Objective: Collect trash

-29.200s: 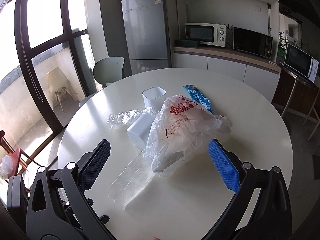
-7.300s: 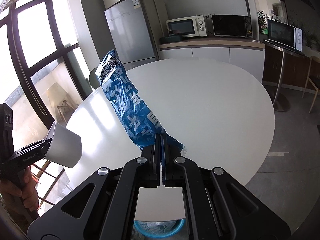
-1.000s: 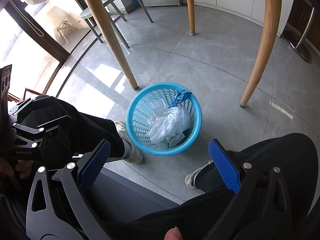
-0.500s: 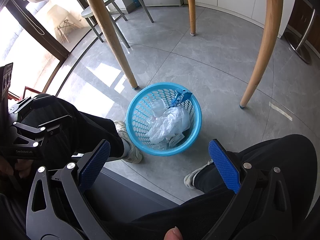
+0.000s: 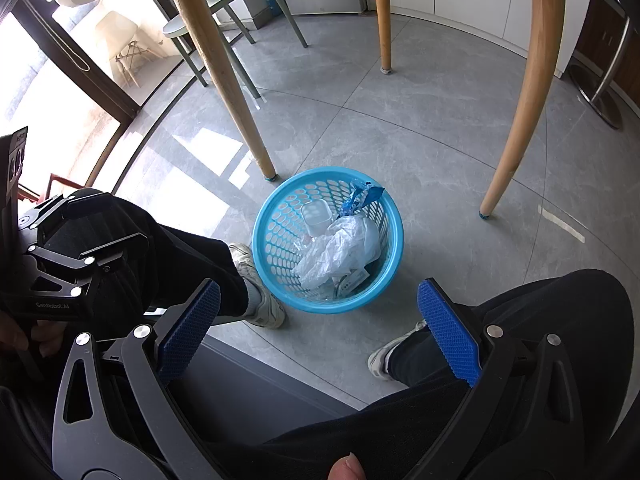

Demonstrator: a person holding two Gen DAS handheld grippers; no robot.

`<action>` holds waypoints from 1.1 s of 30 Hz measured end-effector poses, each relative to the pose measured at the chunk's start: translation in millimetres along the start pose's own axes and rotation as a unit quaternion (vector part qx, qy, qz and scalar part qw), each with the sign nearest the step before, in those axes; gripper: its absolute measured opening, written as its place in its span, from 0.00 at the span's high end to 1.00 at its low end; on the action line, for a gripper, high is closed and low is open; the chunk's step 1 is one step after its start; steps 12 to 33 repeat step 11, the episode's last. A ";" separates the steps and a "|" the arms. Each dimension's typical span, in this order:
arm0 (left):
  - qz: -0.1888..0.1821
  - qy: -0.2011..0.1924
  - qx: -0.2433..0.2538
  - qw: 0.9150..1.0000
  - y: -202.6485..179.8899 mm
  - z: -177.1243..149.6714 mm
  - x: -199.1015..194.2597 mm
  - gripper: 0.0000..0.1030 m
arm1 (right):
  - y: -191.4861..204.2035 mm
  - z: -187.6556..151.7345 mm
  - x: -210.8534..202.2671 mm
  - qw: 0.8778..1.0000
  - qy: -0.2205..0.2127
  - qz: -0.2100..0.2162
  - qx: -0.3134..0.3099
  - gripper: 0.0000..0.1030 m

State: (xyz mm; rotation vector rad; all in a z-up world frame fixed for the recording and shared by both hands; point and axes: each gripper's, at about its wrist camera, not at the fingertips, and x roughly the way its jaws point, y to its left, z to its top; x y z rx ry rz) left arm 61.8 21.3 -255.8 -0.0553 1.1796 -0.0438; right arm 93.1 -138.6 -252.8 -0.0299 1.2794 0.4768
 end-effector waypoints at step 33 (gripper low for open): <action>-0.008 0.003 0.002 1.000 1.2 0.6 1.2 0.06 | 0.1 -0.2 -0.1 1.000 0.000 0.000 0.000 0.08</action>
